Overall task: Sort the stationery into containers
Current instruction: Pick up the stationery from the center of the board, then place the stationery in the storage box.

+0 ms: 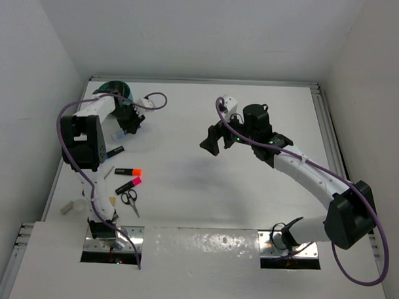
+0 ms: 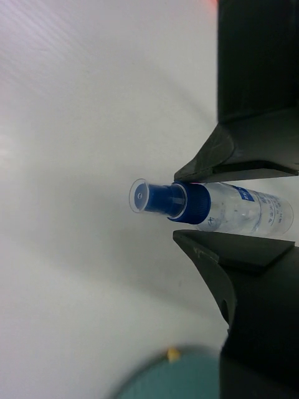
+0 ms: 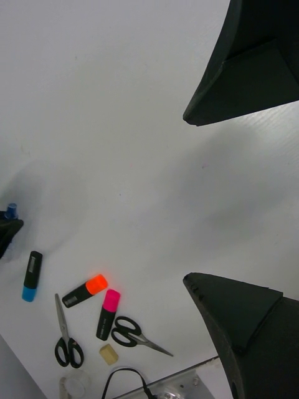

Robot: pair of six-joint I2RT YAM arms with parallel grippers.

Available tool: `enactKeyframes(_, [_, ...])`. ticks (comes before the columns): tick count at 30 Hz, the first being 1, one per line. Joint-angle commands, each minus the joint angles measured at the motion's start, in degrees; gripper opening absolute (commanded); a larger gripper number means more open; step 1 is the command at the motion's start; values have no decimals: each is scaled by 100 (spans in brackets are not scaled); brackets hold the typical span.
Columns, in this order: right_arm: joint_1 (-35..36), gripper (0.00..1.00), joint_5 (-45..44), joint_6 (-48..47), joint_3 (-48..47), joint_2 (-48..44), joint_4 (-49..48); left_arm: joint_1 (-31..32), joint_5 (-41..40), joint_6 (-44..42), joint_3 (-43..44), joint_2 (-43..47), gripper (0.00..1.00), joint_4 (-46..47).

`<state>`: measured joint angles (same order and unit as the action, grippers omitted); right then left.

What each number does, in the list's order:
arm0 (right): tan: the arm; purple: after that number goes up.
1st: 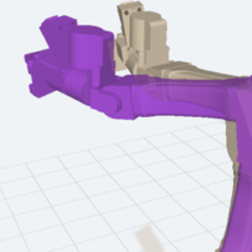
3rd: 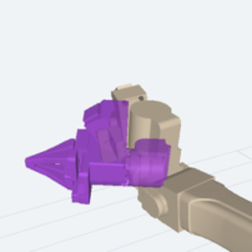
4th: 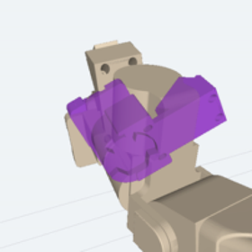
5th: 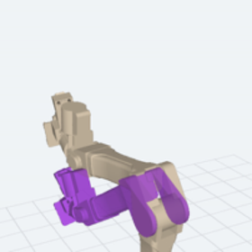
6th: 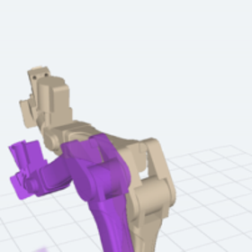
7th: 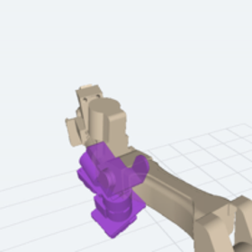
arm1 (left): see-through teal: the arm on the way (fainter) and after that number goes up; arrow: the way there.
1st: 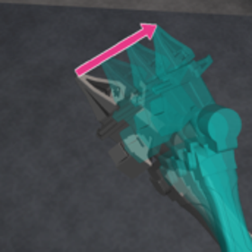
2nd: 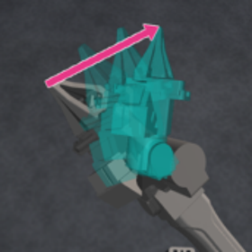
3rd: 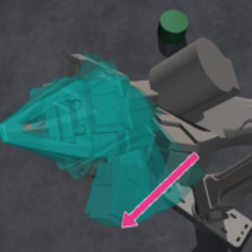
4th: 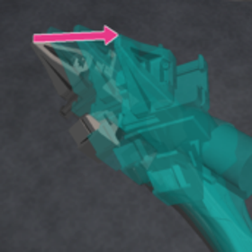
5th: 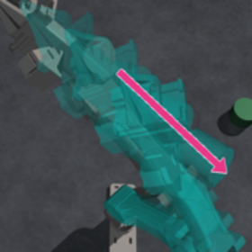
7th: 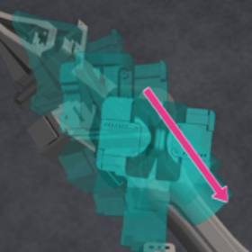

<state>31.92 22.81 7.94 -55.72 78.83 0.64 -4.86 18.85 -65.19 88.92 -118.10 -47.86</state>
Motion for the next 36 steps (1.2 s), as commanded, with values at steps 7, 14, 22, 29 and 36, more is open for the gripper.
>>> enactKeyframes(7, [42,99,-48,-65,27,-149,-319,-743,3492,2687,260,1913,0,2633])
enactKeyframes(14, [16,99,13,-390,-534,298,101,-894,2229,6168,0,1222,0,7473])
enactKeyframes(22, [-11,99,13,-628,-1704,1099,964,-937,2912,6730,547,201,0,8161])
enactKeyframes(29, [24,99,-154,-373,-1854,1337,832,-1104,3440,6282,538,-186,0,7985])
enactKeyframes(36, [112,99,-338,-434,-2161,1495,1165,-1227,3705,5825,653,-433,0,7652])
